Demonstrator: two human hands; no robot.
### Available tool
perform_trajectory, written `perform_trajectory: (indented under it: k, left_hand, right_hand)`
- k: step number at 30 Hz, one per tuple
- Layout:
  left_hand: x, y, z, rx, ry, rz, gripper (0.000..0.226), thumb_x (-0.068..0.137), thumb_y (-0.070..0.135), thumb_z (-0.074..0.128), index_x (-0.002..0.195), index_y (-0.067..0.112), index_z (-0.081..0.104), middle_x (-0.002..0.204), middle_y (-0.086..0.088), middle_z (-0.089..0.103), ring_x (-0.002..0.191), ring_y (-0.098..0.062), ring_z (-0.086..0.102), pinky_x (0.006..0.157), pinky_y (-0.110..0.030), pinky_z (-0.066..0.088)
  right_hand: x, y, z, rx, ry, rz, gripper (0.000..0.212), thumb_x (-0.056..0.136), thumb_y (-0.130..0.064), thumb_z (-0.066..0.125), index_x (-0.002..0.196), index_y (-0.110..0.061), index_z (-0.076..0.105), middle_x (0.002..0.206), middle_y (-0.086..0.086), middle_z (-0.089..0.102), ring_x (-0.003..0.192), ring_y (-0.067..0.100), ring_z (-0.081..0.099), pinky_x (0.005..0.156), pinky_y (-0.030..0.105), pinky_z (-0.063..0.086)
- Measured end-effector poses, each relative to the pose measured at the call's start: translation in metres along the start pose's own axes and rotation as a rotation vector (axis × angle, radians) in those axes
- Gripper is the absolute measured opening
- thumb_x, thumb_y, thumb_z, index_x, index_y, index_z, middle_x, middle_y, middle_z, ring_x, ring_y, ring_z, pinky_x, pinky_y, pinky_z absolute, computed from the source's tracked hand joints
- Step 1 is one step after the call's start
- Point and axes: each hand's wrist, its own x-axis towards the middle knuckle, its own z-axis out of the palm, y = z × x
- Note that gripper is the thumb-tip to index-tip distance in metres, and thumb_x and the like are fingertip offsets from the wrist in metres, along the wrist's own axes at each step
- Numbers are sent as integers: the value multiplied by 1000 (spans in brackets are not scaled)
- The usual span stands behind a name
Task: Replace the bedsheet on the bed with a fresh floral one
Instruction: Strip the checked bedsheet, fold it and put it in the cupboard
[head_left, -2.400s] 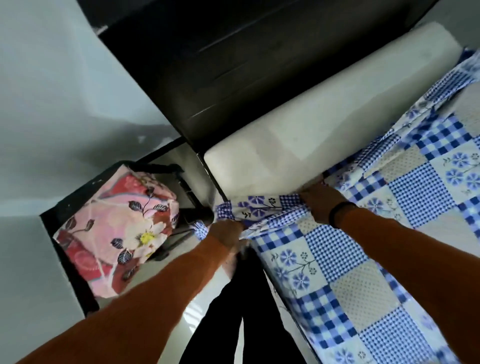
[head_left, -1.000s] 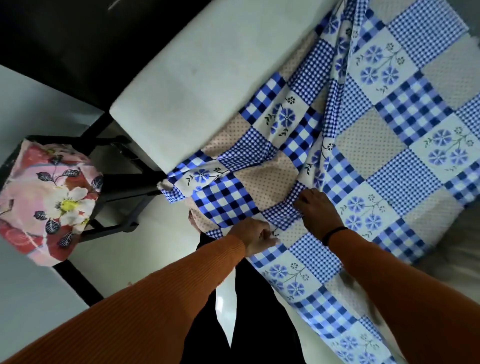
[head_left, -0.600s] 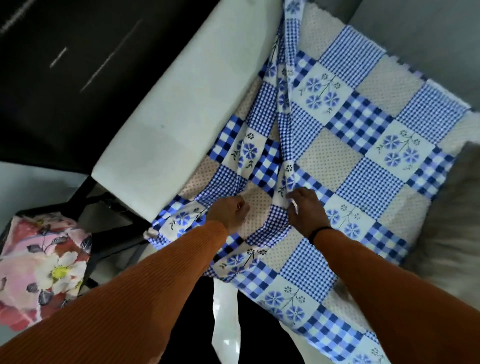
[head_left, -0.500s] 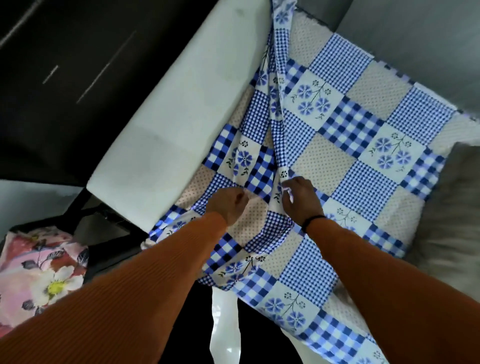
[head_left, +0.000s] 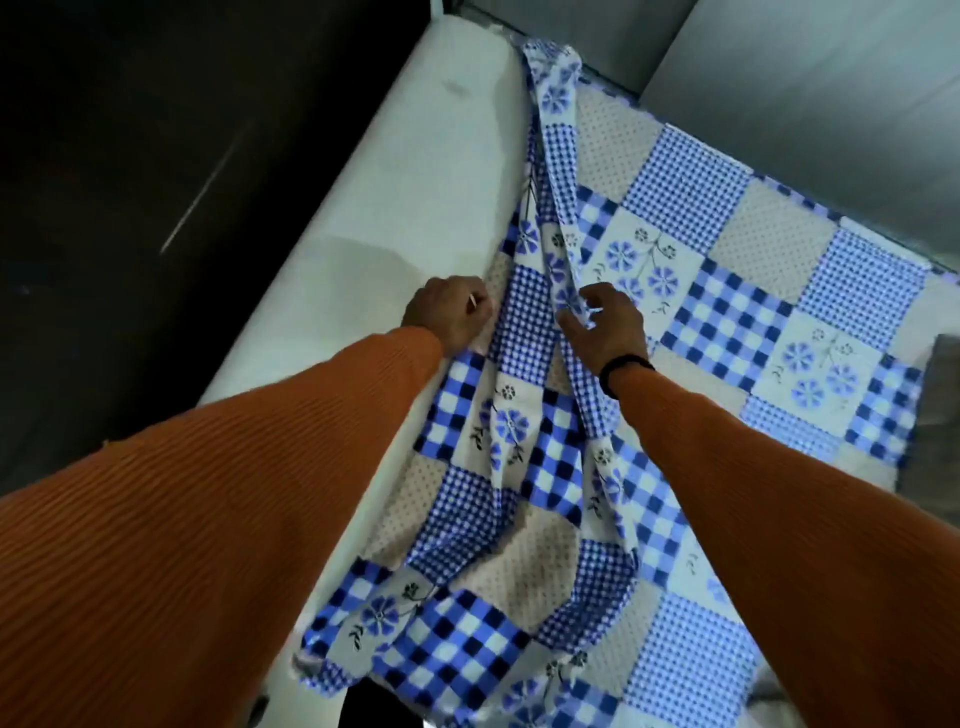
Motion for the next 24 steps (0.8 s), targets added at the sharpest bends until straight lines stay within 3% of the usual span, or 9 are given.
perform_trajectory:
  k: [5, 8, 12, 15, 17, 19, 21, 24]
  left_hand:
    - [63, -30, -8, -67, -59, 17, 35, 101, 46, 57, 100, 14, 71, 88, -3, 72, 82, -21, 66, 72, -30, 50]
    - [106, -30, -14, -95, 27, -6, 44, 102, 52, 52, 105, 13, 71, 96, -5, 73, 87, -19, 65, 74, -26, 45]
    - [174, -11, -28, -155, 82, -57, 53, 99, 58, 53, 117, 12, 70, 112, -6, 73, 102, -21, 66, 81, -25, 44]
    - [229, 20, -43, -153, 43, -106, 65, 96, 67, 48, 128, 13, 65, 127, -7, 69, 115, -26, 63, 96, -31, 49]
    - [263, 43, -50, -264, 27, -162, 64, 94, 71, 48, 119, 16, 67, 122, -7, 71, 110, -28, 66, 98, -38, 53]
    - [292, 61, -51, -388, 32, -238, 69, 84, 78, 53, 108, 15, 71, 110, -9, 74, 99, -29, 70, 92, -41, 58]
    - [329, 64, -44, -562, 72, -334, 87, 60, 84, 61, 109, 13, 72, 107, -11, 75, 94, -31, 72, 87, -44, 61]
    - [416, 35, -7, -704, 158, -411, 106, 29, 75, 73, 111, 8, 68, 104, -14, 75, 85, -32, 75, 77, -51, 63]
  right_hand:
    - [82, -46, 10, 94, 36, 54, 71, 94, -38, 71, 153, -19, 37, 150, 13, 49, 133, 33, 51, 108, 50, 46]
    - [129, -64, 15, 63, 71, 54, 72, 94, -37, 71, 152, -19, 34, 147, 17, 50, 127, 36, 54, 101, 46, 50]
    - [177, -78, 13, 67, 119, 67, 65, 95, -33, 69, 149, -16, 38, 147, 16, 48, 130, 36, 51, 99, 43, 48]
    - [205, -83, 9, 139, 172, 36, 52, 96, -28, 66, 142, -16, 46, 140, 14, 55, 126, 34, 54, 100, 42, 50]
    - [223, -86, 3, 168, 217, 15, 37, 97, -23, 64, 132, -15, 56, 132, 13, 62, 117, 32, 60, 91, 37, 51]
    - [238, -87, -5, 180, 263, 18, 18, 96, -21, 61, 111, -13, 67, 116, 12, 69, 105, 31, 64, 77, 31, 46]
    - [251, -85, -14, 240, 305, 43, 12, 97, -21, 58, 98, -12, 67, 106, 13, 70, 98, 31, 65, 71, 29, 41]
    - [261, -73, -28, 377, 357, 83, 15, 100, -21, 56, 106, -10, 64, 111, 13, 68, 97, 31, 63, 72, 27, 37]
